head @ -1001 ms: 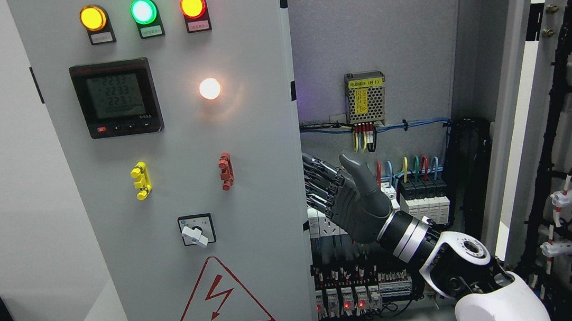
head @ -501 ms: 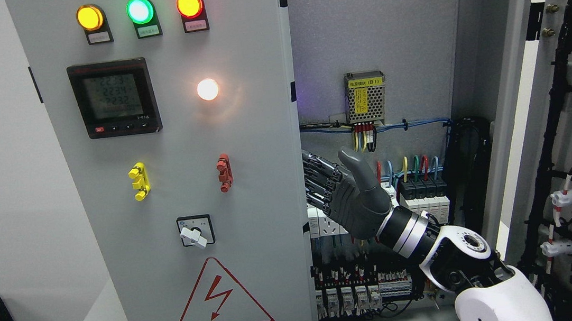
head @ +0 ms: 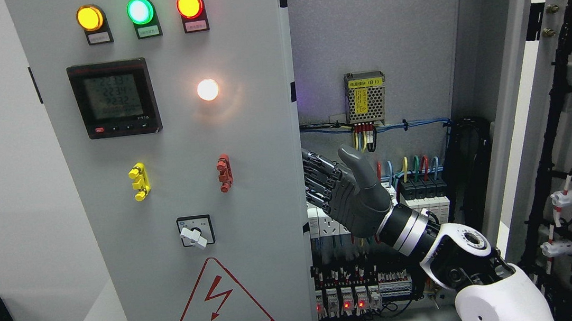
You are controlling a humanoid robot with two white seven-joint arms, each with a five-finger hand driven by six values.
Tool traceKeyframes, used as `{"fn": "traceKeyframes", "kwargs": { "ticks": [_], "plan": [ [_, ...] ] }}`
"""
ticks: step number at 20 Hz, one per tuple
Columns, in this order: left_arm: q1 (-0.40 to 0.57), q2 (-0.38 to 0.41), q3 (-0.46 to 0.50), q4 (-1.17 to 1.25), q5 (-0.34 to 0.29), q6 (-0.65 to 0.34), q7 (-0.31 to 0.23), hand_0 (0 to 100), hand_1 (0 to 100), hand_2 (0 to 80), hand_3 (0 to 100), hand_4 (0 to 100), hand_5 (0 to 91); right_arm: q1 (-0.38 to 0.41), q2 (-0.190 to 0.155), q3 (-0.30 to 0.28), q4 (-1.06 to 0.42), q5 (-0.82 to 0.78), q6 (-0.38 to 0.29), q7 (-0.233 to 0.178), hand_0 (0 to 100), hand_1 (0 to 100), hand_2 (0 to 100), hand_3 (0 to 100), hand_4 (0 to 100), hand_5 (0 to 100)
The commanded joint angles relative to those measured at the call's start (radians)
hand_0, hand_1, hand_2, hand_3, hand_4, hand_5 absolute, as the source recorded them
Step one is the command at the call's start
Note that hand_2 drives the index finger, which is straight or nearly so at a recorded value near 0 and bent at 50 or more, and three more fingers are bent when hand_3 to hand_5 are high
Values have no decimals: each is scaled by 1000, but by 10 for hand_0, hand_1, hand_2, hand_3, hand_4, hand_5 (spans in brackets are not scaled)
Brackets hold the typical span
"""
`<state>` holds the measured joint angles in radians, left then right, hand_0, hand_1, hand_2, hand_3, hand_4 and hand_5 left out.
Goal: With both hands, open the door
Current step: 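Move the right hand behind the inner edge of the lit door, then push the lit door outward with the right hand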
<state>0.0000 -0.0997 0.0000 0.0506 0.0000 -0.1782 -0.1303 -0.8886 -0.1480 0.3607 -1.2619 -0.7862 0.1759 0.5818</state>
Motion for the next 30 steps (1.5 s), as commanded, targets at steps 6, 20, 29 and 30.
{"fn": "traceKeyframes", "kwargs": {
  "ticks": [6, 20, 29, 30],
  "plan": [
    [34, 0, 20, 0, 12, 0, 0, 120, 556, 0, 0, 0, 0, -3, -1, -2, -4, 1, 4, 16, 56, 143, 0, 0, 0, 0],
    [34, 0, 20, 0, 12, 0, 0, 120, 556, 0, 0, 0, 0, 36, -2, 11, -69, 1, 1, 35, 56, 143, 0, 0, 0, 0],
    [34, 0, 20, 0, 12, 0, 0, 120, 556, 0, 0, 0, 0, 65, -16, 64, -140, -1, 1, 84, 56, 143, 0, 0, 0, 0],
    [34, 0, 20, 0, 12, 0, 0, 120, 556, 0, 0, 0, 0, 65, -16, 72, -142, -7, -1, 105, 56, 143, 0, 0, 0, 0]
  ]
}}
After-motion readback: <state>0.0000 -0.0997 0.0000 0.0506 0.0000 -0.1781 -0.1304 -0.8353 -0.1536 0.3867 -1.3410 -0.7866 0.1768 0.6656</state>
